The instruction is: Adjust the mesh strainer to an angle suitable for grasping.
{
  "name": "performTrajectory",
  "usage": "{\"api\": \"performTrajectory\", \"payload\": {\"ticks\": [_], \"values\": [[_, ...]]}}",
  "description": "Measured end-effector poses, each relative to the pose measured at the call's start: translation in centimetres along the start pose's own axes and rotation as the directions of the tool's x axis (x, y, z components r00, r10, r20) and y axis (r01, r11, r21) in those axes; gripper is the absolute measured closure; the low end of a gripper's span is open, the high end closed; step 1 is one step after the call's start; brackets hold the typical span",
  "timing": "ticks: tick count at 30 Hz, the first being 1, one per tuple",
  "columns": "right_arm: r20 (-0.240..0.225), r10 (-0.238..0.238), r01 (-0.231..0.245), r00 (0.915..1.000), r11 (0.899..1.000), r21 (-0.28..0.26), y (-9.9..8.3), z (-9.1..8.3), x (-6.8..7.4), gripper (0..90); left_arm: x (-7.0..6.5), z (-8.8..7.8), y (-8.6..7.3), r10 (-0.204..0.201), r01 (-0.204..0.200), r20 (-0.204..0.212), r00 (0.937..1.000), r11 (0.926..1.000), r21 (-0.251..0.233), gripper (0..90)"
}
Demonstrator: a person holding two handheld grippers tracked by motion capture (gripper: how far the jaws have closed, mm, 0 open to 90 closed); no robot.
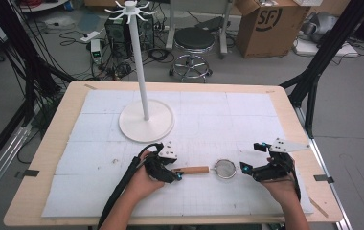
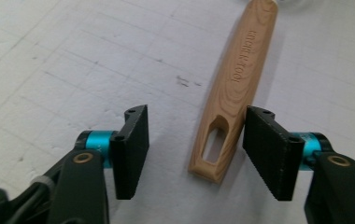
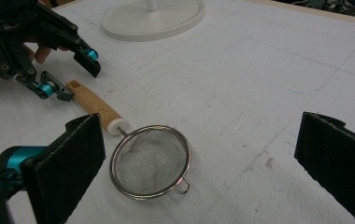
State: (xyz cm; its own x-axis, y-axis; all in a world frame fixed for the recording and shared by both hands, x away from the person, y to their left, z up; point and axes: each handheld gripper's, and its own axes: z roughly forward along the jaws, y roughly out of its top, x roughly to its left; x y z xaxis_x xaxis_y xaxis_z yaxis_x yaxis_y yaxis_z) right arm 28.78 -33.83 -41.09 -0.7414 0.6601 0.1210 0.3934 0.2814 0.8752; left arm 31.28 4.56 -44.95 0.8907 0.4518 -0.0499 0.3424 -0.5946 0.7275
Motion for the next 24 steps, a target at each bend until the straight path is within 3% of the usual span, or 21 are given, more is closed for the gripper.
{"api": "performTrajectory", "payload": {"ticks": [12,21,24], "values": [[0.004,-0.004,0.004,1.0000,1.000,0.002,0.0,0.1,0.0,0.6,1.1,0.4,-0.2,-0.108,0.107,-0.013,0.9940,0.9920,-0.067,33.3],[0.001,-0.002,0.002,1.0000,1.000,0.008,0.0,0.1,0.0,0.6,0.7,0.2,-0.1,-0.067,0.066,-0.031,0.9973,0.9975,-0.024,30.6],[0.001,0.001,-0.001,1.0000,1.000,0.009,0.0,0.1,0.1,0.6,0.6,0.0,-0.1,-0.058,0.057,-0.018,0.9982,0.9983,-0.013,28.9]]}}
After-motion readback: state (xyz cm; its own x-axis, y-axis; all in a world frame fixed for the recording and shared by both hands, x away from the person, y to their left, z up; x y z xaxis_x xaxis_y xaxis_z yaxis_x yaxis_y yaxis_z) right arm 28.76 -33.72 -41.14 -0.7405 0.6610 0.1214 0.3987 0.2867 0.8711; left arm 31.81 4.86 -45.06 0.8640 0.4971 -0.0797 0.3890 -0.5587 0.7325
